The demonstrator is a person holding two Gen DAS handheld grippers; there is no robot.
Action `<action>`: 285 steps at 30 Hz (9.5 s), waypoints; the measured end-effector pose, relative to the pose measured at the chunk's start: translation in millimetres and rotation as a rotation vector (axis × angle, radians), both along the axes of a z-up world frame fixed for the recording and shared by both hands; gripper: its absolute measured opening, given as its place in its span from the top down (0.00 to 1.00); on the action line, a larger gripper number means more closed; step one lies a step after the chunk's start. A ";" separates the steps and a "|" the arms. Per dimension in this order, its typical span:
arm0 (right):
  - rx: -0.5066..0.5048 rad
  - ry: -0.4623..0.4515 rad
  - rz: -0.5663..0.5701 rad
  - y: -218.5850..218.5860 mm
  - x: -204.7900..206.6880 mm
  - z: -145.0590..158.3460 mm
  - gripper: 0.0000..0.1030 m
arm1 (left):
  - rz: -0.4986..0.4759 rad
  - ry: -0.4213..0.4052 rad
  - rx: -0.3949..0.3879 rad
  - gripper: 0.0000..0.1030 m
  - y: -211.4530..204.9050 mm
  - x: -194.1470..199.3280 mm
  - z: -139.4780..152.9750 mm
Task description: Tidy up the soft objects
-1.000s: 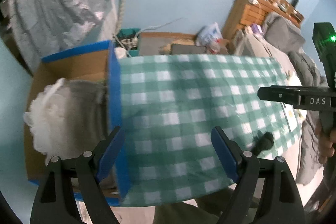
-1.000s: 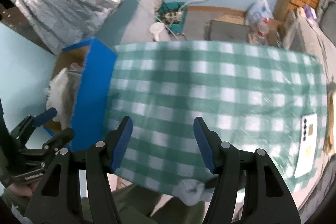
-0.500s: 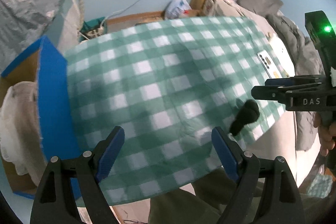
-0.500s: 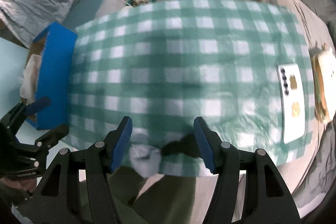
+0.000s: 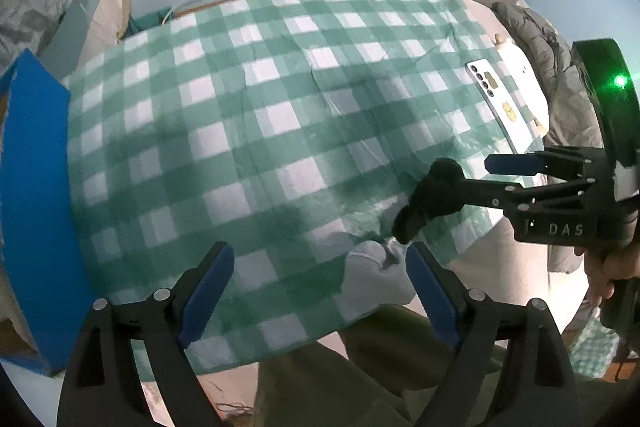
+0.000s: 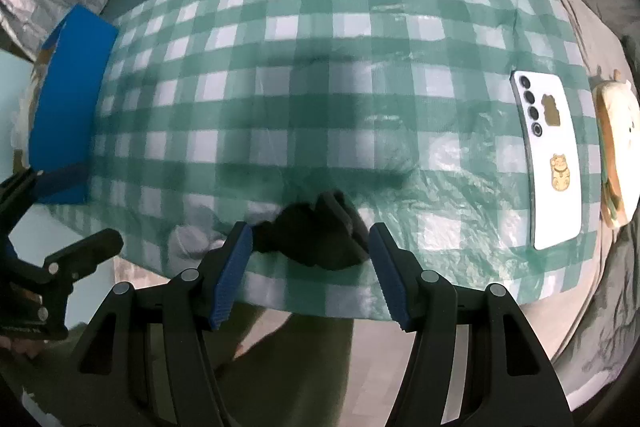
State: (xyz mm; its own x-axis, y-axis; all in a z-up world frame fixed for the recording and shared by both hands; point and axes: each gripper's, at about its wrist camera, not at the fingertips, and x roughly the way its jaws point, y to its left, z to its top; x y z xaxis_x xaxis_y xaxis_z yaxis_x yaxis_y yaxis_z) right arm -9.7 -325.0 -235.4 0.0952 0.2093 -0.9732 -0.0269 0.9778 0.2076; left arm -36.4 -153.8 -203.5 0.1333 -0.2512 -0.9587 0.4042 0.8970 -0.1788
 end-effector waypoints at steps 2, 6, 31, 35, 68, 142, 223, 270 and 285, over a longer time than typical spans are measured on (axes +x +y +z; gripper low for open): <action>-0.005 0.015 0.000 -3.4 -2.2 -4.6 0.41 | 0.014 0.016 -0.005 0.14 -2.9 -2.5 -4.9; 0.000 0.026 0.004 -11.5 -5.3 -9.0 0.41 | 0.024 0.041 -0.013 0.13 -8.9 -8.7 -12.6; 0.004 0.034 0.074 -13.8 -3.4 -22.7 0.41 | -0.005 0.102 0.124 0.13 -46.7 -24.0 -72.4; 0.011 0.044 0.093 -8.0 -1.7 -29.2 0.41 | -0.011 0.084 0.121 0.27 -42.1 -25.0 -70.6; 0.015 0.037 0.166 25.7 7.0 -43.8 0.63 | 0.026 0.008 0.109 0.61 -11.2 -7.9 -31.9; 0.173 -0.259 0.317 178.4 107.2 137.7 0.63 | 0.491 -0.248 0.093 0.61 193.1 43.4 117.3; 0.164 -0.277 0.330 374.6 185.6 125.4 0.42 | 0.524 -0.257 0.134 0.25 342.5 114.5 109.6; 0.065 -0.509 0.241 226.2 101.2 250.1 0.38 | 0.553 -0.490 0.140 0.01 229.1 14.9 232.6; 0.067 -0.521 0.218 207.3 94.3 254.9 0.38 | 0.551 -0.500 0.178 0.01 204.5 13.2 240.0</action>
State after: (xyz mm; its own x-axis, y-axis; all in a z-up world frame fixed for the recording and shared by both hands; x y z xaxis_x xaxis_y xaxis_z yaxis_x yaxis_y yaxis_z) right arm 84.6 -117.7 19.5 0.5068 0.3376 -0.7932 -0.3425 0.9232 0.1741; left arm -23.2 50.7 36.4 0.6233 0.1300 -0.7711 -0.1149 0.9906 0.0742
